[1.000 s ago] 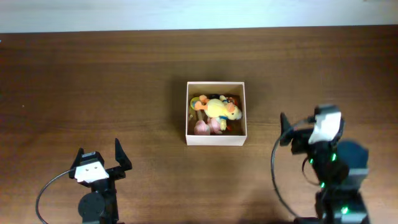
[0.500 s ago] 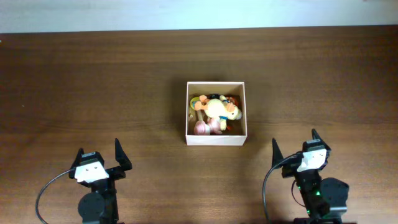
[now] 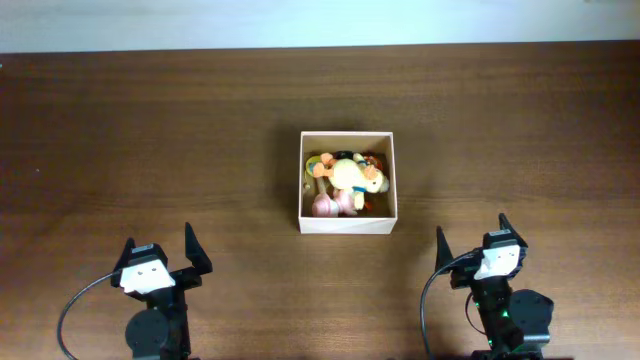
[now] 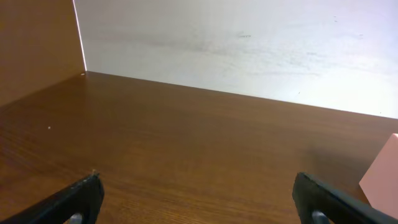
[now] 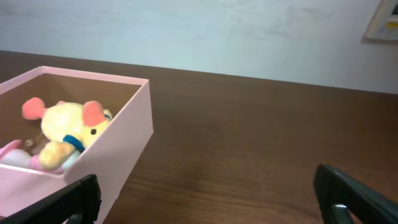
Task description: Pack container
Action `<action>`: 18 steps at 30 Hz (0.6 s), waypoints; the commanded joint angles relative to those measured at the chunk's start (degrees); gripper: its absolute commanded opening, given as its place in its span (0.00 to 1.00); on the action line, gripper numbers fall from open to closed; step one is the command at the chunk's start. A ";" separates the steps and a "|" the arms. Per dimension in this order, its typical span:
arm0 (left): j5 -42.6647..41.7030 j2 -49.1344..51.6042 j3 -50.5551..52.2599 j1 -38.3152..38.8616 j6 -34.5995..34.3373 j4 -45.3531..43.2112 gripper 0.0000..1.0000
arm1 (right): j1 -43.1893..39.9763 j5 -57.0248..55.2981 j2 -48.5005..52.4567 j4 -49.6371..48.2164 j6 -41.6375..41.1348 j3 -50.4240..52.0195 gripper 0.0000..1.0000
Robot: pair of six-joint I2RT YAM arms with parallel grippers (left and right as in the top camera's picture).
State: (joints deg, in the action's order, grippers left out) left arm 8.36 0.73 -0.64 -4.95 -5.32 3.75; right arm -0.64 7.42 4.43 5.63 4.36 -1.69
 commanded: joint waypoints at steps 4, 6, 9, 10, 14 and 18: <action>-0.02 -0.44 0.15 -0.26 1.09 0.20 0.99 | 0.26 -1.33 -0.68 -0.04 -0.22 0.68 0.99; -0.02 -0.44 0.15 -0.26 1.11 0.20 0.99 | 0.26 0.50 -0.66 -0.17 -0.33 0.68 0.99; -0.02 -0.44 0.15 -0.26 1.09 0.20 0.99 | 0.26 0.96 -0.59 -0.35 -0.31 0.68 0.99; -0.02 -0.44 0.15 -0.26 1.11 0.20 0.99 | 0.26 0.98 -0.59 -0.35 -0.31 0.68 0.99; -0.02 -0.44 0.15 -0.26 1.11 0.20 0.99 | 0.26 0.98 -0.59 -0.35 -0.28 0.68 0.99; -0.02 -0.44 0.15 -0.26 1.11 0.20 0.99 | 0.26 0.96 -0.59 -0.35 -0.28 0.68 0.99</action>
State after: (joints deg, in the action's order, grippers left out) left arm 8.36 0.73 -0.64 -4.95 -5.32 3.75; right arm -0.64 7.64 4.43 5.52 4.29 -1.69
